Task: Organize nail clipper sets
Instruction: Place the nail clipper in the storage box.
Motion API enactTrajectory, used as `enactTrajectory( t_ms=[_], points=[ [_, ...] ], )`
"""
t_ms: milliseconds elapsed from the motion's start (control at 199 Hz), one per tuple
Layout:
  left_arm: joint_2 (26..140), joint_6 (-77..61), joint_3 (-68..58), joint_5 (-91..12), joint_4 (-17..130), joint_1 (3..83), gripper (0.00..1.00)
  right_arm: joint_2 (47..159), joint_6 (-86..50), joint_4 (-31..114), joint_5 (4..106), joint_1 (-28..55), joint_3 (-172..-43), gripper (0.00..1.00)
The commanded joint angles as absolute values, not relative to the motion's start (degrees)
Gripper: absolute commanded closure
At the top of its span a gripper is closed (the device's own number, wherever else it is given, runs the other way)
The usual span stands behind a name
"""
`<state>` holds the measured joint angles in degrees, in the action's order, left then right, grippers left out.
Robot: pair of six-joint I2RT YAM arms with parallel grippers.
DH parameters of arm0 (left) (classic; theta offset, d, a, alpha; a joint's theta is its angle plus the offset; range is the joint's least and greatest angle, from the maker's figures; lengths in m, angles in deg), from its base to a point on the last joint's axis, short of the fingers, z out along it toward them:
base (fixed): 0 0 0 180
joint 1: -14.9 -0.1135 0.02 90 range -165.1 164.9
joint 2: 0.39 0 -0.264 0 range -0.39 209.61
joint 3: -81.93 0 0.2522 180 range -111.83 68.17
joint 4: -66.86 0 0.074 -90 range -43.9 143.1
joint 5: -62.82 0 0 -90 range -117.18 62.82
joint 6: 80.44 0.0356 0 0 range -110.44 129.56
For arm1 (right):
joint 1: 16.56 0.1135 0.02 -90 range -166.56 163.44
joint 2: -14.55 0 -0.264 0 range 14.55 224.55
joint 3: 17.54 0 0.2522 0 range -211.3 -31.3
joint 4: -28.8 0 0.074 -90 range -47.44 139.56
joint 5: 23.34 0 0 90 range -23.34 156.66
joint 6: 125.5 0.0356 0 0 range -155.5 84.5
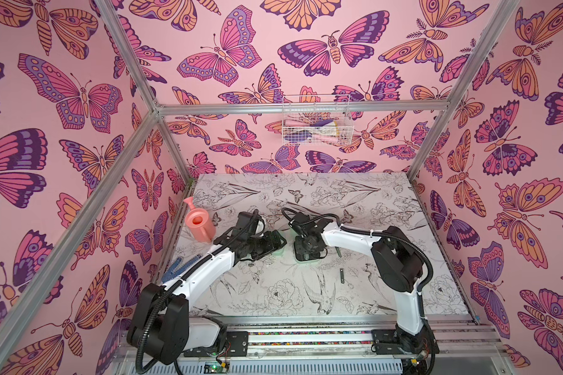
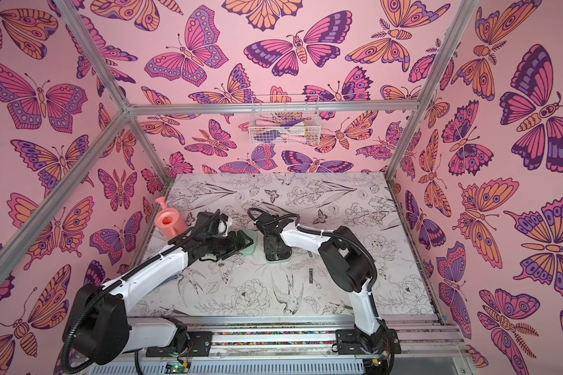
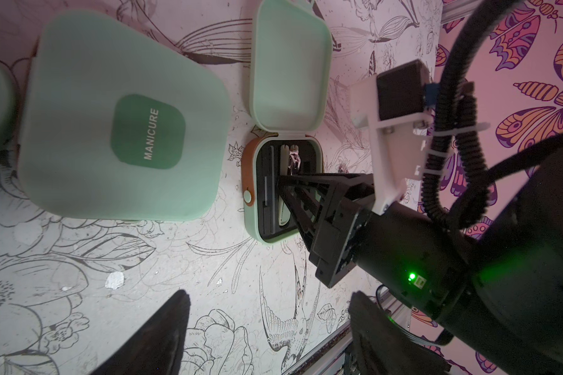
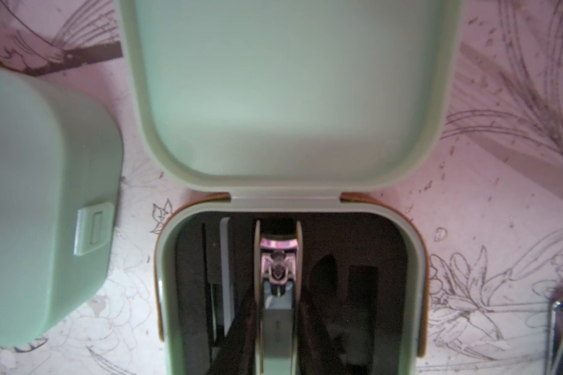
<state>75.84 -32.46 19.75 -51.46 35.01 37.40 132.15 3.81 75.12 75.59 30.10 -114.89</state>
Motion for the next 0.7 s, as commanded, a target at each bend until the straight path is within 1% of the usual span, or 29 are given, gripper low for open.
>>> enactTrajectory(
  t_ms=[0,231,698],
  points=[
    [76.58,-31.49,20.01,-52.28,34.05,37.04,0.21,136.49,2.54,76.57,72.69,31.15,-115.28,0.87],
    [76.74,-31.50,19.96,-52.24,34.07,37.04,0.21,137.54,1.95,77.01,71.70,31.17,-115.59,0.84],
    [76.74,-31.66,19.92,-52.49,34.10,37.04,0.21,134.62,1.67,78.05,71.23,31.17,-116.21,0.65]
  ],
)
